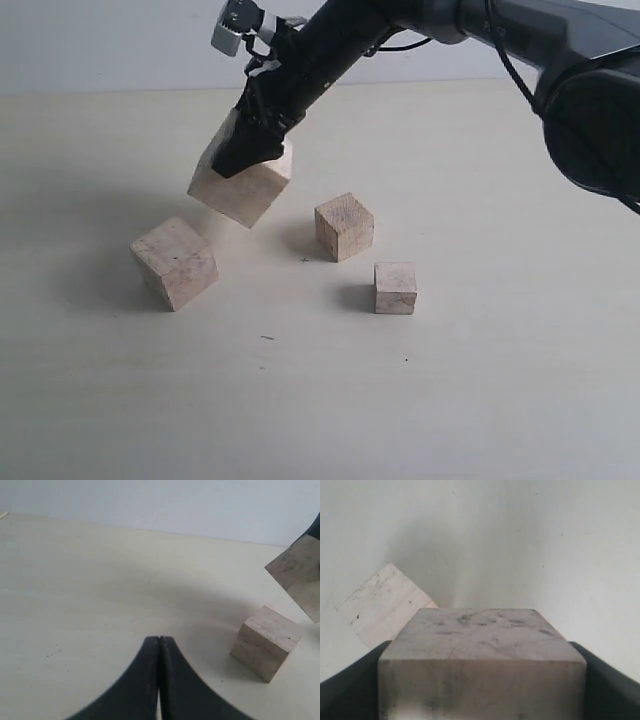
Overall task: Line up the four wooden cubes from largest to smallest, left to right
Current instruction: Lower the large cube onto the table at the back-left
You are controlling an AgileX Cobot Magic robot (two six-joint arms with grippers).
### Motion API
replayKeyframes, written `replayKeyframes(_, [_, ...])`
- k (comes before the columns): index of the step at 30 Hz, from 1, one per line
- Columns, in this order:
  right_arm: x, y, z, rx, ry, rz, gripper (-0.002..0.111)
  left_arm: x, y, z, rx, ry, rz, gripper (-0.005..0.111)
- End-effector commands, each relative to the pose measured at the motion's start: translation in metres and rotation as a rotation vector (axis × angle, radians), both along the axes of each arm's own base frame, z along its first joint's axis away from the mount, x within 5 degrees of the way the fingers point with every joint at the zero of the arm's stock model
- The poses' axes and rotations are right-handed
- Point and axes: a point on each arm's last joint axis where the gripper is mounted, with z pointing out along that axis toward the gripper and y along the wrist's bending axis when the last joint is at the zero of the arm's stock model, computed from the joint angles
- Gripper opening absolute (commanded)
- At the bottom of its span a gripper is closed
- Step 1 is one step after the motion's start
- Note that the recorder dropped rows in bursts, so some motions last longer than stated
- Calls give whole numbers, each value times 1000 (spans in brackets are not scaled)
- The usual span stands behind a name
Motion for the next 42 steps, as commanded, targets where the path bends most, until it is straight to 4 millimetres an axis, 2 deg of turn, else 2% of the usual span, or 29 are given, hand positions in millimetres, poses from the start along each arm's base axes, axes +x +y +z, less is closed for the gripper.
replayKeyframes(1, [-7, 9, 0, 28, 29, 10, 80, 0, 0, 1, 1, -11, -4, 0])
replayKeyframes(8, [-16, 23, -27, 12, 58, 59, 80, 0, 0, 1, -1, -11, -4, 0])
replayKeyframes(17, [-15, 22, -60, -39, 77, 80, 80, 0, 0, 1, -1, -11, -4, 0])
replayKeyframes(22, [-15, 22, -72, -48, 72, 97, 80, 0, 0, 1, -1, -11, -4, 0])
replayKeyframes(34, [3, 19, -77, -63, -74, 1, 77, 0, 0, 1, -1, -11, -4, 0])
replayKeyframes(42, [4, 17, -79, -87, -120, 50, 77, 0, 0, 1, -1, -11, -4, 0])
